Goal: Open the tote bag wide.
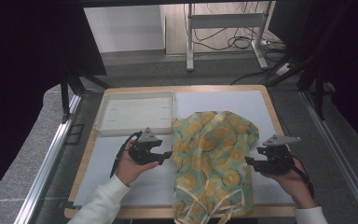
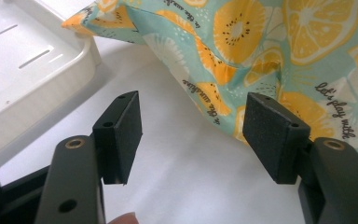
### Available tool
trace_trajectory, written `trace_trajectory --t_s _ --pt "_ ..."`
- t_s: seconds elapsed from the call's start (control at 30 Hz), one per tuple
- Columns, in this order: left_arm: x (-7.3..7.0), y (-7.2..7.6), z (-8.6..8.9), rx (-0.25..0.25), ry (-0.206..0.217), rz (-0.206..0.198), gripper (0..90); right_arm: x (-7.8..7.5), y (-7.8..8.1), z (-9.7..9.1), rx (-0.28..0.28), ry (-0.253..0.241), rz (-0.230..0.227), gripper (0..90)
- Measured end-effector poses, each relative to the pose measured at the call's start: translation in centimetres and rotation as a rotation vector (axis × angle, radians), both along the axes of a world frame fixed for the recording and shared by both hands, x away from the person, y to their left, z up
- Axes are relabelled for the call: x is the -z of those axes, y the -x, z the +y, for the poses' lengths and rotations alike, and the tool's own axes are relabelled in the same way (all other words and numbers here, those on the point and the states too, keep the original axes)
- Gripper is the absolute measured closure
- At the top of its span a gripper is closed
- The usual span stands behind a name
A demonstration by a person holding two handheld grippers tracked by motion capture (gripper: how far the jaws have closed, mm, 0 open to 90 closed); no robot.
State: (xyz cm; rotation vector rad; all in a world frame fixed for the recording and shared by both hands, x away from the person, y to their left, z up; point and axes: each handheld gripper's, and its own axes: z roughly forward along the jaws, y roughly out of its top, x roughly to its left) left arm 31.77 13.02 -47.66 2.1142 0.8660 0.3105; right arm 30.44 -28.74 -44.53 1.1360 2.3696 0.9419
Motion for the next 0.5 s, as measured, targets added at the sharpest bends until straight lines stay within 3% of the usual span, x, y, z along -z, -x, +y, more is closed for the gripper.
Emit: trace_trajectory --t_s 0.5 --pt "0.2 1.9 -0.5 0.028 0.002 0.001 37.6 -0.1 2.7 1.4 -0.073 -0.019 0.010 36.5"
